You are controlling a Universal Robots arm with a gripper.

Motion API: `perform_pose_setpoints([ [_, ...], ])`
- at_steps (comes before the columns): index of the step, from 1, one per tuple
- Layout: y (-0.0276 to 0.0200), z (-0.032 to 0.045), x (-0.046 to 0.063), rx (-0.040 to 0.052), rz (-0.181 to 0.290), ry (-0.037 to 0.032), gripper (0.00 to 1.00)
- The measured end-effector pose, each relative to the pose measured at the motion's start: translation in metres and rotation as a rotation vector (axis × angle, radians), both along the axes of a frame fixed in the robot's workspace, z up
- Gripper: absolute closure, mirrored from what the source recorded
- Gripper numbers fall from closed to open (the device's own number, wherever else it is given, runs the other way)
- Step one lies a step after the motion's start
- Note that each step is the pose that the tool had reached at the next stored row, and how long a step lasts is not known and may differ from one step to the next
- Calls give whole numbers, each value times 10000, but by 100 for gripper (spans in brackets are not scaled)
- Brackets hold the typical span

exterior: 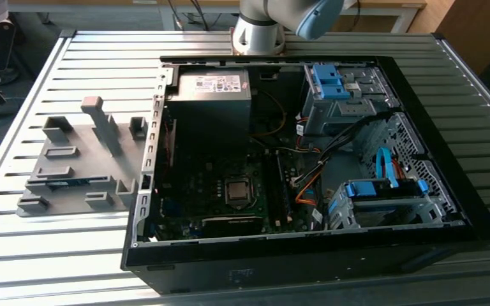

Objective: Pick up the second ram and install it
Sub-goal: 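Pick up the second ram and move it above second insertion slot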

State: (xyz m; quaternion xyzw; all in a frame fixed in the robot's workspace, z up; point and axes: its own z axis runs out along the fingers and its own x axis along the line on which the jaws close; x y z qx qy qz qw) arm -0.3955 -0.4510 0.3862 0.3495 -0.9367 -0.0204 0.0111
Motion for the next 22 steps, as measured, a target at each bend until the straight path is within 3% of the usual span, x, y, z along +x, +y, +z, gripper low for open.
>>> perform_pose_setpoints([
  [22,-1,-20,1,0,1435,-12,89],
])
